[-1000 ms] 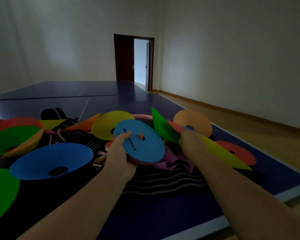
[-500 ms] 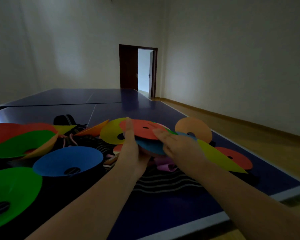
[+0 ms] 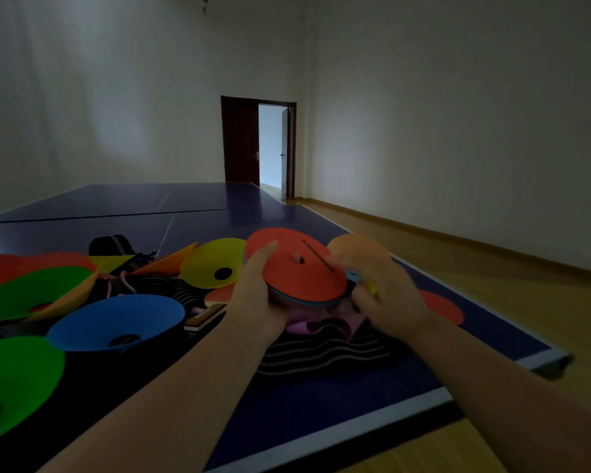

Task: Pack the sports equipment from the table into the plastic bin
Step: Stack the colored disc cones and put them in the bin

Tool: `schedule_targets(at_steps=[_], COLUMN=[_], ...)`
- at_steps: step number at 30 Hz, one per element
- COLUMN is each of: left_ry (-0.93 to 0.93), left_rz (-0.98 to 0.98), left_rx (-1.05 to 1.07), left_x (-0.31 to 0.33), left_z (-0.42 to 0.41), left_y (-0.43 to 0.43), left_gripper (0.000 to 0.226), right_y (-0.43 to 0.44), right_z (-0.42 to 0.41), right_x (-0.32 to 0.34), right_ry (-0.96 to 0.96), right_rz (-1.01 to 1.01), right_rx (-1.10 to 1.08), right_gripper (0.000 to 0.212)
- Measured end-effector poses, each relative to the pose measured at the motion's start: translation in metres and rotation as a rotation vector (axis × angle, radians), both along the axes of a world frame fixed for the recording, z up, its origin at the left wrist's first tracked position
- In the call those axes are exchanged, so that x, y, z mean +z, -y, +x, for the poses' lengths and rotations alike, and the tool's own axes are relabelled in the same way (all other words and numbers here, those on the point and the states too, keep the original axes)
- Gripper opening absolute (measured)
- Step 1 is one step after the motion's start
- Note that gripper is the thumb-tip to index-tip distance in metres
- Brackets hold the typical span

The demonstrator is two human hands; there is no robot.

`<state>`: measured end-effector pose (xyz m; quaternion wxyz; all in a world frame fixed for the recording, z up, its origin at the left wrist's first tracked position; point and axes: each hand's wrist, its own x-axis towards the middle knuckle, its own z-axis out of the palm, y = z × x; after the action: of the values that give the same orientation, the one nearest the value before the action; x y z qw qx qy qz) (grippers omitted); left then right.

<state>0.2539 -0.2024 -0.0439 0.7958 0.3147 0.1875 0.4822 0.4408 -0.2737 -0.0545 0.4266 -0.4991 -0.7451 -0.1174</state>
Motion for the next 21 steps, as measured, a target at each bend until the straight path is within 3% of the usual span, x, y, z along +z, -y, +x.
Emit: schedule_targets(at_steps=[3,5,8,12,14,16,21], left_ry=[0.010,0.025,0.022,0.013,0.024,0.028,0.018], left_rz=[-0.010,-0.021,-0.021,-0.052,-0.059,-0.059,-0.047], left_rx=[0.002,-0.043,-0.111,-0.128,-0.129,-0.123,-0.090], left_x=[0.006,0.007,0.001,-0.009,-0.013,-0.016,-0.018], left_z=[0.022,0.038,0.062,0.087,0.096,0.101,0.107], left_y=[0.007,0.015,0.023,0.026,0.025,0.023,0.018], left_gripper=[0.048,0.036,0.021,0.041,0.042,0.040,0.039], right_y=[0.001,0.002,0.008,0.019,0.024,0.026,0.002], right_z=[0.041,0.078,0.126,0.157,0.164,0.167,0.169], right_x=[0.012,0.006,-0.022,-0.056,-0.063,-0.067,-0.064], right_ry=[-0.402,-0.461,-0.494,-0.293,-0.110,-0.047,0.192], right_rz=[-0.050,-0.206,-0.401,-0.721,-0.852,-0.929,-1.170], right_rx=[-0.380,-0.589,-0.735,-0.742,-0.715,-0.680,-0.754], right_gripper=[0.028,0.027,0.022,0.010,0.050,0.068,0.056])
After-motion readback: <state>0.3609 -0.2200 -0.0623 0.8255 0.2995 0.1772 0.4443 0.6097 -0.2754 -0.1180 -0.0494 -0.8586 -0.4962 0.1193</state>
